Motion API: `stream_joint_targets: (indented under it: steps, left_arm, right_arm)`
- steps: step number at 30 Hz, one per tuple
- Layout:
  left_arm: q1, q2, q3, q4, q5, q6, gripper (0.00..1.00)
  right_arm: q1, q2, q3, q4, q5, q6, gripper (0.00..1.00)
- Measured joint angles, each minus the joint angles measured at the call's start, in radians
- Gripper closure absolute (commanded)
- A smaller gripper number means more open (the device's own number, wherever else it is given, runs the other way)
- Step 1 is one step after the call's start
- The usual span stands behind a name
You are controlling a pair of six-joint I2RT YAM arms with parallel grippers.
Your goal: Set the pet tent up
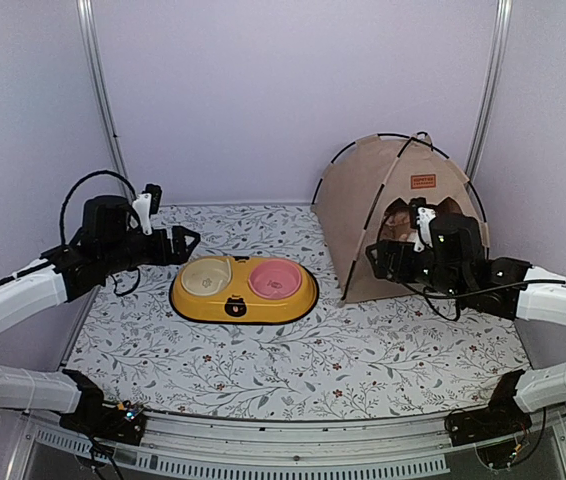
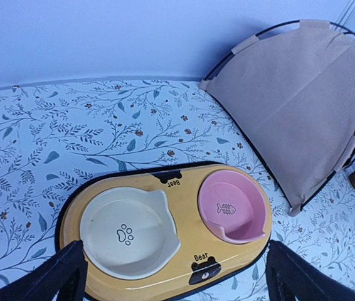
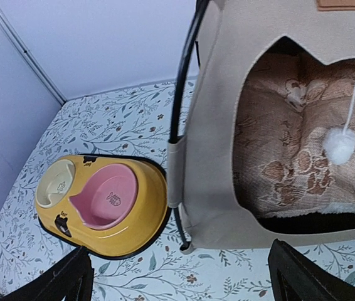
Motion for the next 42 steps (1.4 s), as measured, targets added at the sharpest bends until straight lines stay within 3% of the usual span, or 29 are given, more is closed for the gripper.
stream_joint_targets:
  steps: [8, 21, 29, 35, 42]
  left_arm:
    - [0.021, -0.082, -0.039, -0.003, -0.069, -0.008, 0.01]
    - [0.084, -0.08, -0.051, -0.056, -0.112, -0.064, 0.01]
    - [0.107, -0.098, -0.065, -0.077, -0.098, -0.066, 0.01]
    - [0.119, -0.121, -0.077, -0.084, -0.083, -0.065, 0.01]
    - [0.133, -0.12, -0.082, -0.093, -0.082, -0.071, 0.01]
  right_arm:
    - [-0.161, -0.153, -0.311, 0.277, 0.053, -0.145, 0.01]
    - [-0.579, -0.018, -0.427, 0.636, -0.106, -0.335, 0.01]
    - [-0.665, 0.006, -0.491, 0.855, -0.196, -0.429, 0.01]
    - [-0.787, 0.059, -0.636, 1.022, -0.281, -0.426, 0.01]
    - [-0.798, 0.158, -0.631, 1.163, -0.323, -0.438, 0.01]
